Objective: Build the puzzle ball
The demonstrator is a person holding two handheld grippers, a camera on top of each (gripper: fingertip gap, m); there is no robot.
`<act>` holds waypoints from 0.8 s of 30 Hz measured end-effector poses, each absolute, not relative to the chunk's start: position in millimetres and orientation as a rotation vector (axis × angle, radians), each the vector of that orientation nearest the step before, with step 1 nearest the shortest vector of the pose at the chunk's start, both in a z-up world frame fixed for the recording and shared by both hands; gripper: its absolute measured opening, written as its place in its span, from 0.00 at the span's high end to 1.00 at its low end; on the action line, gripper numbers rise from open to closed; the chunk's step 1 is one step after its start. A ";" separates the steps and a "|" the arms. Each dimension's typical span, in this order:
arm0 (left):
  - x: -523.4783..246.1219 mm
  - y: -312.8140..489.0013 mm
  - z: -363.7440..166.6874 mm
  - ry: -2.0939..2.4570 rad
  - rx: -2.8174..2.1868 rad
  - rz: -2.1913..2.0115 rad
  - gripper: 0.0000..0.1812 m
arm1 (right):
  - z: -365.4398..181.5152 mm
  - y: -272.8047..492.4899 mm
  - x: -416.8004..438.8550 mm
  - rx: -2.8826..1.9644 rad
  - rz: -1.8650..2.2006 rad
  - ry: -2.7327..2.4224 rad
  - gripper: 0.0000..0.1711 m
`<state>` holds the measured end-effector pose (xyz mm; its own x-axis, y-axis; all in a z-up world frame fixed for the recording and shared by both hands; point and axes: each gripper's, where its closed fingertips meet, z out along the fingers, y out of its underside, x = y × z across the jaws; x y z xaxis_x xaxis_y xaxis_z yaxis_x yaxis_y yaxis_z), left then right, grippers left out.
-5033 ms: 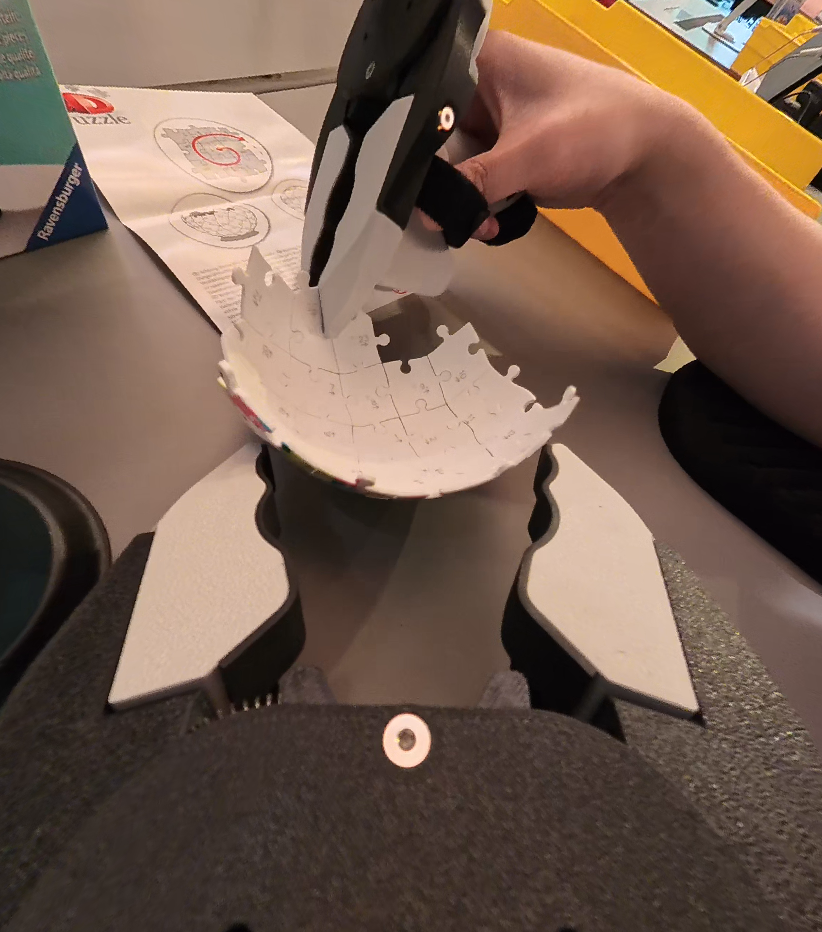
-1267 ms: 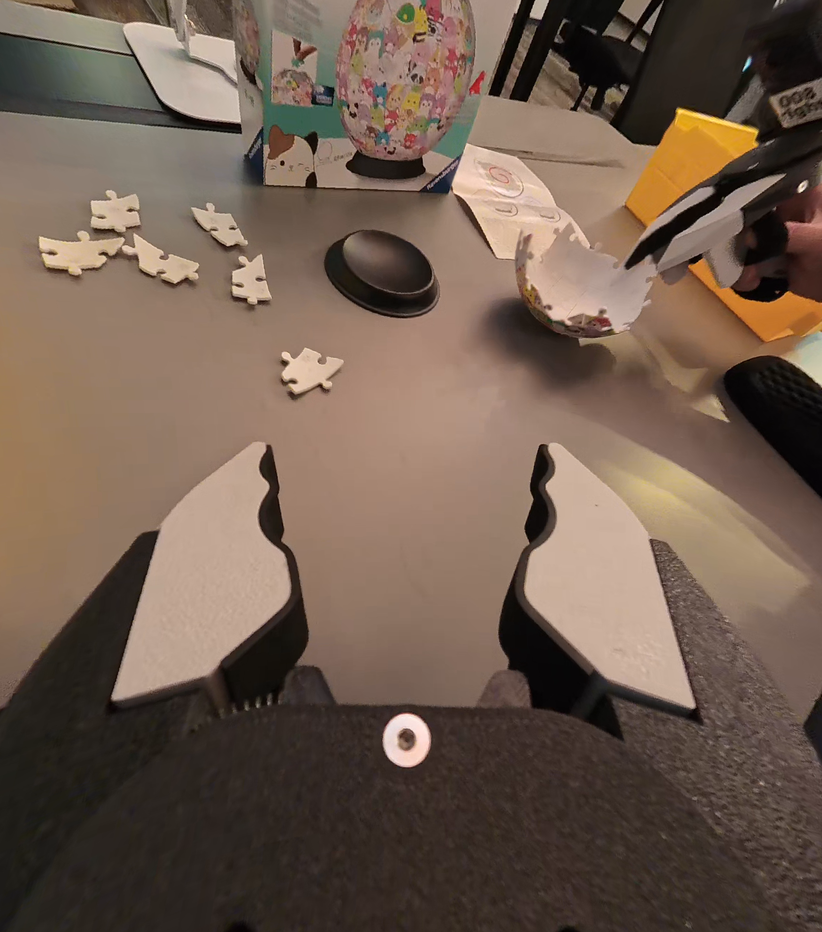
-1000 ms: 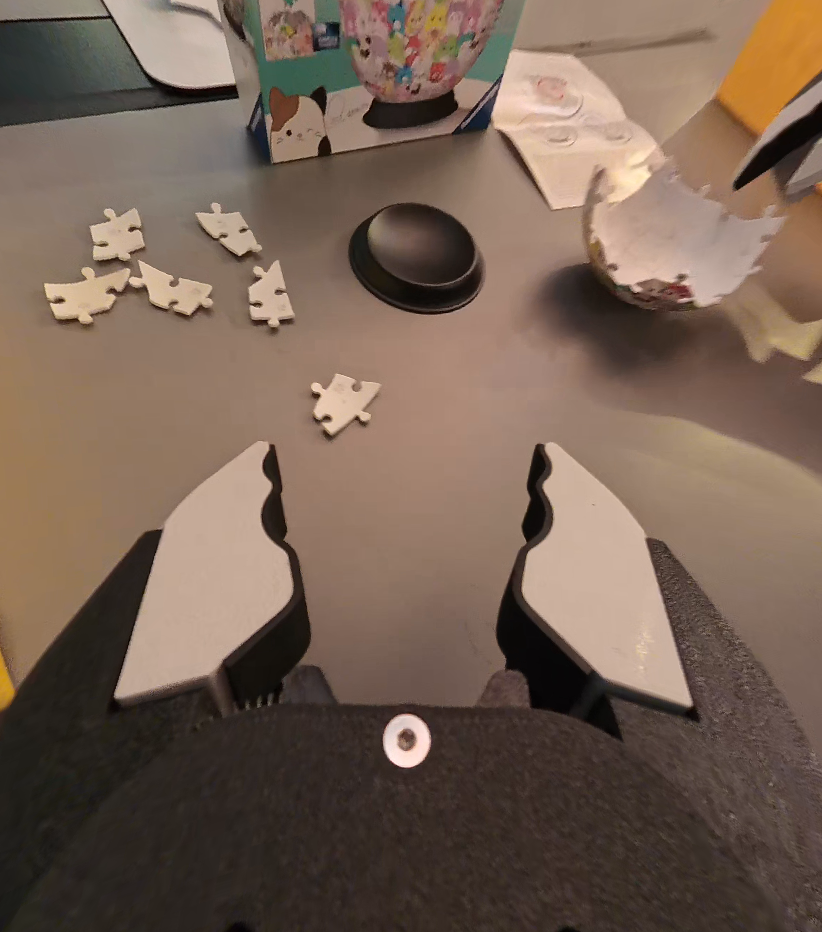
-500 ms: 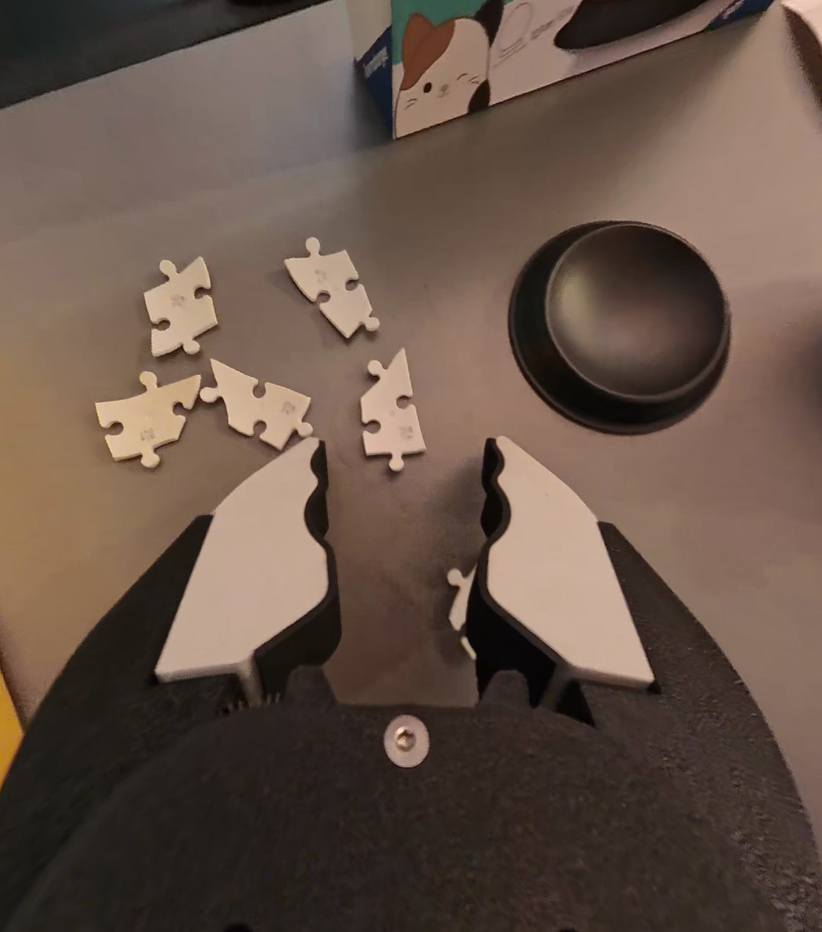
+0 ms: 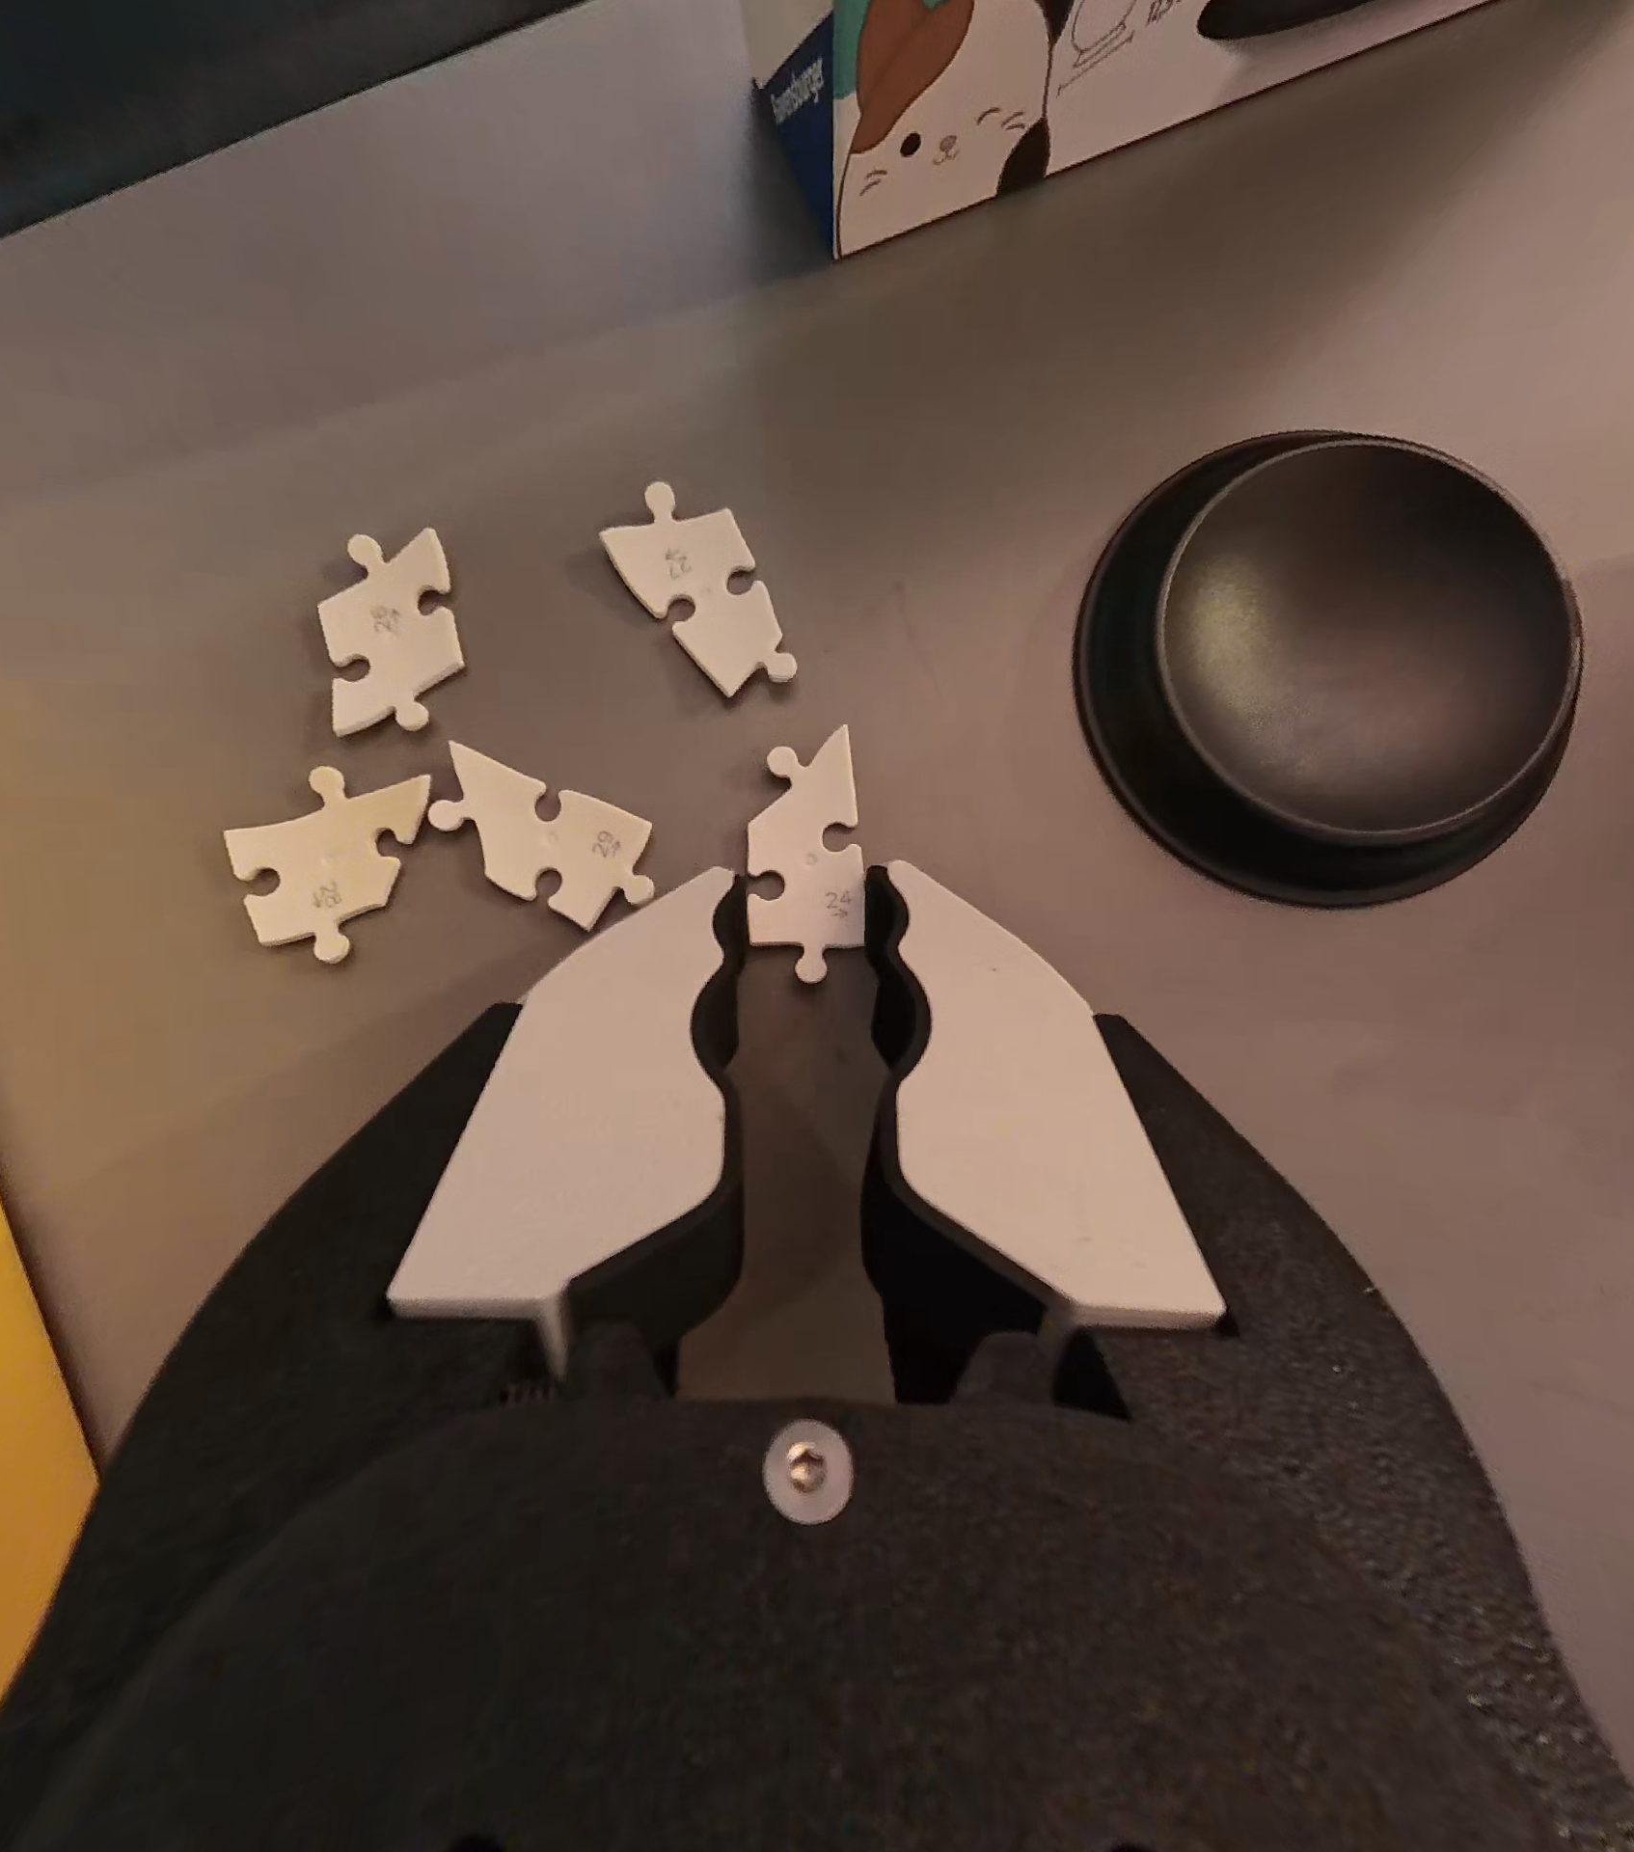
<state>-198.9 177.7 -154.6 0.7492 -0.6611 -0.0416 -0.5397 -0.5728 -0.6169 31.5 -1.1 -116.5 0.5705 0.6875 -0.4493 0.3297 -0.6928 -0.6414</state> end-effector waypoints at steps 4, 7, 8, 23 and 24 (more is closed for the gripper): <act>-202.3 172.8 -152.2 0.911 -2.301 -0.238 0.88 | -112.3 -2.4 29.9 -2.286 0.980 -0.807 0.80; -204.5 166.3 -141.9 0.919 -2.244 -0.230 0.88 | -108.2 -2.4 29.4 -2.264 0.987 -0.798 0.80; -204.8 163.1 -136.0 0.922 -2.215 -0.228 0.88 | -105.5 -1.4 29.3 -2.251 0.984 -0.791 0.80; -82.2 36.3 -5.0 1.188 -1.644 -0.346 0.88 | 5.4 40.3 -49.5 -1.992 1.355 -0.441 0.80; -78.0 33.0 -4.6 1.200 -1.637 -0.354 0.88 | 5.3 39.6 -50.9 -2.001 1.367 -0.438 0.79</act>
<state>-78.0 33.0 -4.6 0.4579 -0.8320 -0.3131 -0.5287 0.0283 -0.8483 -50.9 39.6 5.3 0.3957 0.6053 -0.6907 -0.0915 -0.7223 -0.6855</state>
